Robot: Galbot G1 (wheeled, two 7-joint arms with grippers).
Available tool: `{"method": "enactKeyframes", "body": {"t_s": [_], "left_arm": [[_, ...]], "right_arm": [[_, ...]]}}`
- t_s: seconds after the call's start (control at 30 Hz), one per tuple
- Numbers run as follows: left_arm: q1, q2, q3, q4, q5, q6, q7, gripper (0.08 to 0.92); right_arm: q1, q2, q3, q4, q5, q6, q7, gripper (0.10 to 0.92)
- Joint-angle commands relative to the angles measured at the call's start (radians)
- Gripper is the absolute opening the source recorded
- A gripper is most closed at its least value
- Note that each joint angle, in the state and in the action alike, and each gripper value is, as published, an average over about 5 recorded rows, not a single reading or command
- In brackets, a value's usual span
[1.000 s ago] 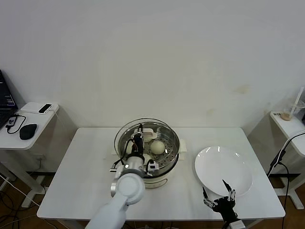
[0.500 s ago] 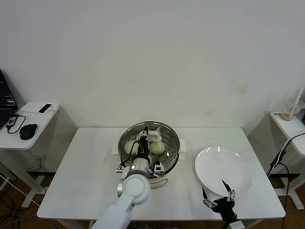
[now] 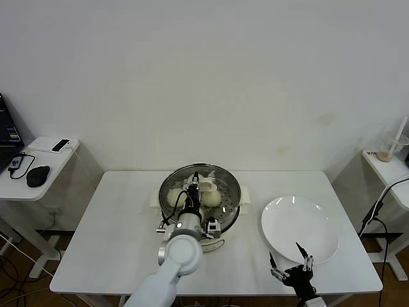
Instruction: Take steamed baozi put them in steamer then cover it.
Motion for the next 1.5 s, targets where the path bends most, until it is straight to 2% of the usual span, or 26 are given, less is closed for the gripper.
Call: {"method": "enactKeyframes", "body": {"t_s": [0.03,0.13,0.3,0.63,0.73,0.83,0.97,1.03,1.1,1.2,1.5], "left_arm": [[0.016,0.000,-0.003,-0.021,0.003,-0.014,-0.015,0.139],[0.027,0.001,-0.006,-0.049,0.004,-0.015,-0.021,0.184],[0.074,0.035,-0.007,-0.133,-0.005,-0.020,-0.025,0.330],[0.317,0.123,-0.043,-0.391,-0.096,-0.070,-0.083,0.616],[0.449,0.139,-0.107,-0.486,-0.156,-0.117,-0.140,0.702],[0.603,0.145,-0.188,-0.559,-0.304,-0.191,-0.261,0.780],[0.754,0.139,-0.379,-0.587,-0.877,-0.433,-0.466,0.818],[0.805,0.123,-0.497,-0.563,-1.194,-0.578,-0.529,0.822],[0.857,0.108,-0.591,-0.527,-1.352,-0.665,-0.555,0.823],[0.934,0.094,-0.660,-0.477,-1.484,-0.724,-0.567,0.823],[1.028,0.076,-0.650,-0.357,-1.607,-0.786,-0.608,0.823]], "right_arm": [[0.000,0.002,-0.003,-0.001,-0.002,0.003,0.002,0.823],[0.000,0.004,-0.010,-0.001,-0.006,0.003,0.002,0.823],[-0.003,0.009,-0.014,0.001,-0.012,0.002,0.004,0.823],[-0.013,0.000,-0.008,0.001,0.000,0.004,0.006,0.823],[-0.016,-0.013,0.004,0.001,0.020,0.010,0.008,0.823],[-0.021,-0.033,0.014,-0.002,0.055,0.027,0.014,0.823],[-0.028,-0.070,0.018,0.004,0.114,0.049,0.024,0.823],[-0.030,-0.086,0.020,0.012,0.137,0.052,0.026,0.823],[-0.032,-0.101,0.022,0.021,0.159,0.054,0.026,0.823],[-0.037,-0.121,0.023,0.026,0.198,0.061,0.026,0.823],[-0.114,-0.244,-0.006,0.050,0.471,0.086,0.089,0.823]]}}
